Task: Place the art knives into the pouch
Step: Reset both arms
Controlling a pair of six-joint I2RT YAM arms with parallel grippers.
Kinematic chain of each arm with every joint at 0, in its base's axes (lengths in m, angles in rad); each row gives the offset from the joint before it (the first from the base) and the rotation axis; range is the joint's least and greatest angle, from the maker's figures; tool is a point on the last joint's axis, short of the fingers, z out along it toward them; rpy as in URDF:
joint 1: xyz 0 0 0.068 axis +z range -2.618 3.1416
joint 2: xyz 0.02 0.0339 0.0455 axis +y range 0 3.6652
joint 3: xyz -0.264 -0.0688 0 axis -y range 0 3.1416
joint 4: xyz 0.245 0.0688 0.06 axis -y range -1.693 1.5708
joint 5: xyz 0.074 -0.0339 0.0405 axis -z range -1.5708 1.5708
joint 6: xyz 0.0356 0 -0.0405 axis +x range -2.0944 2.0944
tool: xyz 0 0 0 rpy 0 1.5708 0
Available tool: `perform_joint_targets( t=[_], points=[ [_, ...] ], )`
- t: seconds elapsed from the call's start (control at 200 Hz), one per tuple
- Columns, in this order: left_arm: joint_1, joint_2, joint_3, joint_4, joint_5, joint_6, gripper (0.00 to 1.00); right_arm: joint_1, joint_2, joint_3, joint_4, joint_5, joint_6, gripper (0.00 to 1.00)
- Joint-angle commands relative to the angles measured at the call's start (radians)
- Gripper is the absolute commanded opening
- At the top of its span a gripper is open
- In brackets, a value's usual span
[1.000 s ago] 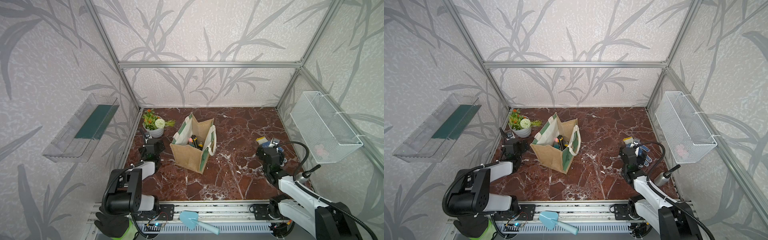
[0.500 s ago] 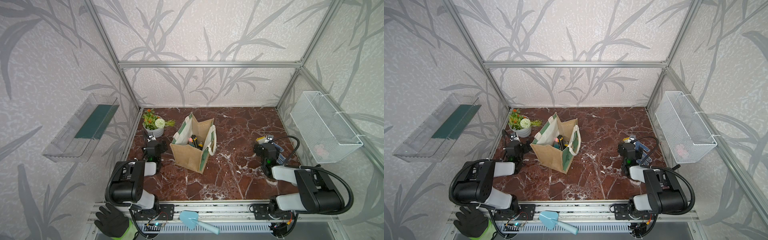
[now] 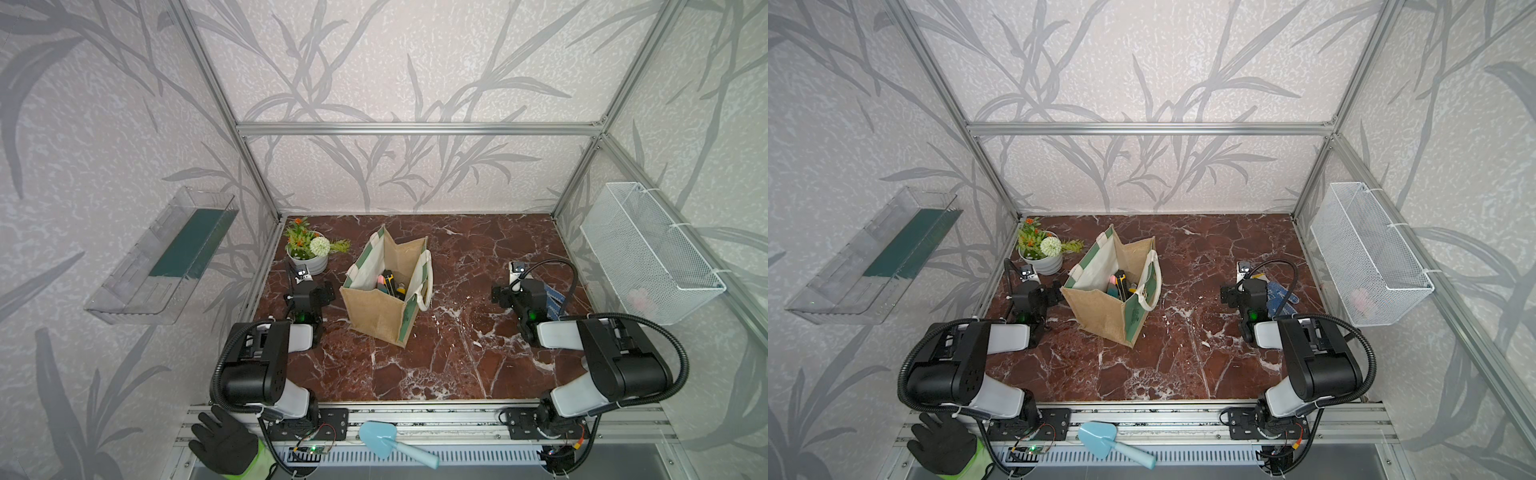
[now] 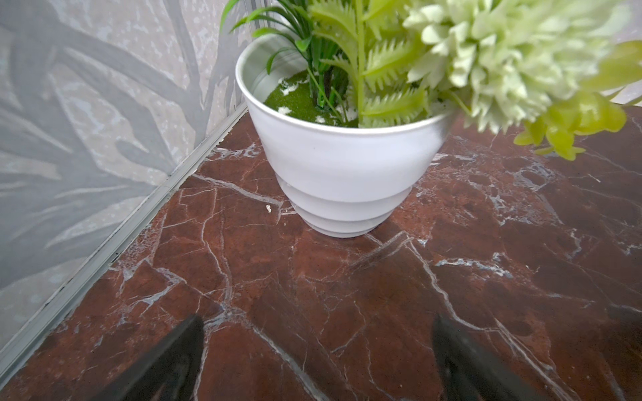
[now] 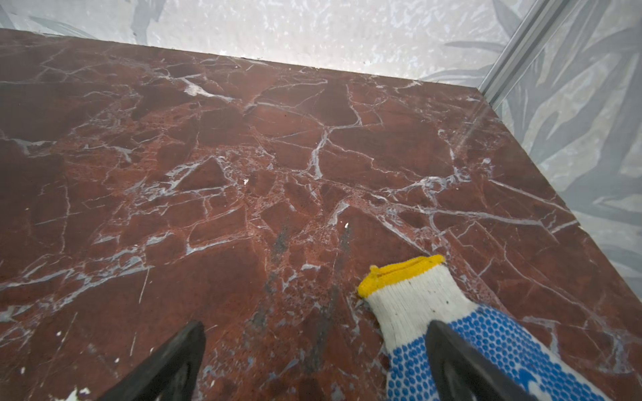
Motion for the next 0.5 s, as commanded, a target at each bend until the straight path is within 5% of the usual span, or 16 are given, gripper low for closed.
perform_joint_targets(
  t=[0.0,0.495],
  points=[
    [-0.005,0.0,0.023,0.035,-0.003,0.025,0.99,0.0,-0.024,0.031,-0.034,-0.02,-0.017,0.99],
    [-0.012,0.005,0.031,0.025,-0.009,0.031,0.99,0.0,-0.02,0.028,-0.016,-0.022,-0.018,0.99]
  ],
)
